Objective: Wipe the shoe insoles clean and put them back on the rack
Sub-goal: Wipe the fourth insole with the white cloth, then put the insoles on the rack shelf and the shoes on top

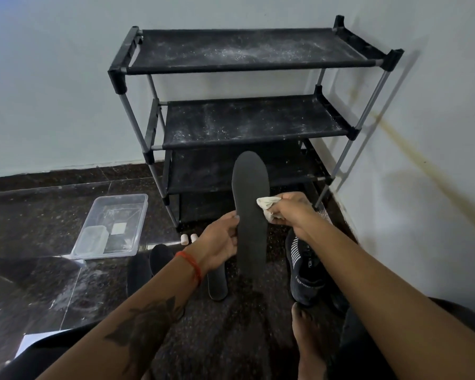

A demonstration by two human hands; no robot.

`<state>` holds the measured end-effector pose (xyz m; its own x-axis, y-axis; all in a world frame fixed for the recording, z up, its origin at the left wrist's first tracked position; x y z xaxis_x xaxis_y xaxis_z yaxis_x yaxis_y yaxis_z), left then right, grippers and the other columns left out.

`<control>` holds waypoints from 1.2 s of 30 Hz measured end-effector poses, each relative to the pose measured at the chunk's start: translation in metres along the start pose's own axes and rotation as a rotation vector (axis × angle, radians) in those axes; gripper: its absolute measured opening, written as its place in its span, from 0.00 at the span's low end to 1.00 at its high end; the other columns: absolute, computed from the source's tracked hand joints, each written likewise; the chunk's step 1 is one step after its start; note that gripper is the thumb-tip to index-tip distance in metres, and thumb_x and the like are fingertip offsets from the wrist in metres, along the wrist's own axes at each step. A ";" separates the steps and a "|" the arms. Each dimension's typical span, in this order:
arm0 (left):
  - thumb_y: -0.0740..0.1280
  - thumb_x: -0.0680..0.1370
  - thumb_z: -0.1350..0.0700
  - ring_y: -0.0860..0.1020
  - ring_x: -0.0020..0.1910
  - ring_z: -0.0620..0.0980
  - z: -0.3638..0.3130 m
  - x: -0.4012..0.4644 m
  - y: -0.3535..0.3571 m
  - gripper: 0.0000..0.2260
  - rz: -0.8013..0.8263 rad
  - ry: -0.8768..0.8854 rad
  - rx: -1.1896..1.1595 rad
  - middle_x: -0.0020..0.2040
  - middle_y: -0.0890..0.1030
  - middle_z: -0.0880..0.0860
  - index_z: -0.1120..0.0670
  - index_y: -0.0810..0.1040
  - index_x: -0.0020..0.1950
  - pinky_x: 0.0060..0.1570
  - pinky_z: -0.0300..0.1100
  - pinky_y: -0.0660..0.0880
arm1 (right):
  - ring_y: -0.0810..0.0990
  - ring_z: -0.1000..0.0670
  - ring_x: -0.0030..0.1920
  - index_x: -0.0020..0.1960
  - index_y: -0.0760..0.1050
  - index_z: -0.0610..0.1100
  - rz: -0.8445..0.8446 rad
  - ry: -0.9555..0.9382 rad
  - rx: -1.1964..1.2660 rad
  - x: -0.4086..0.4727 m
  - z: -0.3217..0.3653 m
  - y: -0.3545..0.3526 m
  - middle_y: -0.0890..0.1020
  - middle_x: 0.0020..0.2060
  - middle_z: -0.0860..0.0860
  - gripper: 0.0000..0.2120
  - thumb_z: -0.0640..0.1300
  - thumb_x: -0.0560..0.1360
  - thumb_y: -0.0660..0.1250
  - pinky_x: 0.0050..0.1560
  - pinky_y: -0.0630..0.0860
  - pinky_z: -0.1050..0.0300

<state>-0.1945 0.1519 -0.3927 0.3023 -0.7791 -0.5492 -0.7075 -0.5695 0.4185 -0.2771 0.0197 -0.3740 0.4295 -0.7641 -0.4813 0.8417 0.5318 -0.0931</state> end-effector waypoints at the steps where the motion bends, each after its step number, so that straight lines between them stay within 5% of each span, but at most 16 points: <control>1: 0.54 0.83 0.60 0.78 0.46 0.50 0.007 0.009 -0.009 0.13 -0.058 -0.006 0.054 0.50 0.80 0.54 0.54 0.74 0.62 0.47 0.45 0.76 | 0.80 0.48 0.38 0.42 0.78 0.39 -0.011 0.029 -0.007 0.011 -0.012 0.001 0.80 0.40 0.40 0.10 0.26 0.69 0.66 0.27 0.77 0.61; 4: 0.56 0.82 0.61 0.76 0.40 0.47 0.033 0.039 -0.040 0.11 -0.210 -0.044 0.187 0.43 0.80 0.51 0.53 0.77 0.54 0.40 0.40 0.74 | 0.80 0.45 0.40 0.44 0.78 0.38 -0.042 0.131 -0.004 0.043 -0.055 0.007 0.81 0.43 0.38 0.10 0.26 0.68 0.66 0.29 0.79 0.58; 8: 0.61 0.80 0.63 0.74 0.30 0.46 0.065 0.081 -0.085 0.08 -0.358 -0.054 0.293 0.34 0.79 0.52 0.58 0.80 0.51 0.26 0.34 0.71 | 0.76 0.52 0.26 0.41 0.77 0.37 -0.002 0.250 0.047 0.076 -0.114 0.025 0.78 0.32 0.43 0.09 0.25 0.71 0.63 0.27 0.74 0.63; 13: 0.66 0.77 0.63 0.73 0.29 0.46 0.099 0.127 -0.127 0.06 -0.488 -0.064 0.444 0.33 0.77 0.51 0.54 0.80 0.45 0.24 0.33 0.71 | 0.76 0.51 0.31 0.42 0.78 0.38 -0.005 0.308 0.032 0.123 -0.181 0.036 0.79 0.33 0.43 0.09 0.27 0.71 0.64 0.27 0.74 0.63; 19: 0.65 0.77 0.63 0.75 0.30 0.47 0.147 0.174 -0.159 0.09 -0.552 -0.133 0.504 0.47 0.80 0.56 0.58 0.81 0.55 0.36 0.39 0.78 | 0.79 0.48 0.37 0.44 0.82 0.41 -0.042 0.337 -0.006 0.172 -0.253 0.041 0.84 0.44 0.41 0.10 0.31 0.69 0.65 0.34 0.75 0.58; 25: 0.66 0.76 0.63 0.75 0.33 0.48 0.183 0.199 -0.176 0.08 -0.560 -0.230 0.492 0.55 0.80 0.63 0.58 0.81 0.53 0.35 0.40 0.78 | 0.79 0.49 0.41 0.47 0.80 0.41 -0.030 0.367 -0.064 0.192 -0.297 0.045 0.83 0.46 0.44 0.10 0.32 0.71 0.63 0.38 0.77 0.57; 29: 0.65 0.76 0.62 0.80 0.43 0.55 0.188 0.203 -0.174 0.07 -0.502 -0.277 0.565 0.50 0.81 0.60 0.59 0.81 0.51 0.45 0.48 0.81 | 0.79 0.50 0.39 0.47 0.80 0.41 -0.042 0.359 -0.098 0.189 -0.298 0.043 0.82 0.40 0.46 0.08 0.33 0.71 0.67 0.40 0.79 0.56; 32: 0.66 0.75 0.60 0.81 0.48 0.58 0.174 0.196 -0.168 0.04 -0.484 -0.247 0.640 0.50 0.82 0.57 0.52 0.78 0.42 0.51 0.51 0.80 | 0.80 0.47 0.40 0.40 0.80 0.47 -0.106 0.309 -0.163 0.179 -0.279 0.033 0.82 0.35 0.48 0.08 0.34 0.69 0.67 0.48 0.80 0.49; 33: 0.67 0.74 0.60 0.81 0.49 0.58 0.166 0.193 -0.163 0.04 -0.466 -0.210 0.653 0.51 0.82 0.56 0.52 0.79 0.45 0.52 0.51 0.79 | 0.80 0.48 0.40 0.40 0.80 0.46 -0.099 0.302 -0.131 0.173 -0.270 0.034 0.82 0.35 0.48 0.09 0.34 0.69 0.67 0.48 0.79 0.49; 36: 0.71 0.72 0.61 0.79 0.56 0.51 0.133 0.184 -0.139 0.24 -0.347 -0.041 0.690 0.60 0.79 0.49 0.52 0.74 0.67 0.58 0.48 0.76 | 0.78 0.50 0.37 0.48 0.78 0.40 0.039 0.338 0.064 0.148 -0.244 0.056 0.80 0.37 0.46 0.09 0.30 0.74 0.63 0.43 0.78 0.55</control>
<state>-0.1253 0.1229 -0.6478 0.5651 -0.5682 -0.5982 -0.8186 -0.4765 -0.3208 -0.2462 0.0256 -0.6630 0.3383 -0.5734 -0.7461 0.8501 0.5263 -0.0190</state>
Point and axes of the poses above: each hand's wrist, its own x-axis towards the middle knuckle, its own y-axis out of the palm, z = x × y, the point moved 10 cm from there along x, towards the middle knuckle
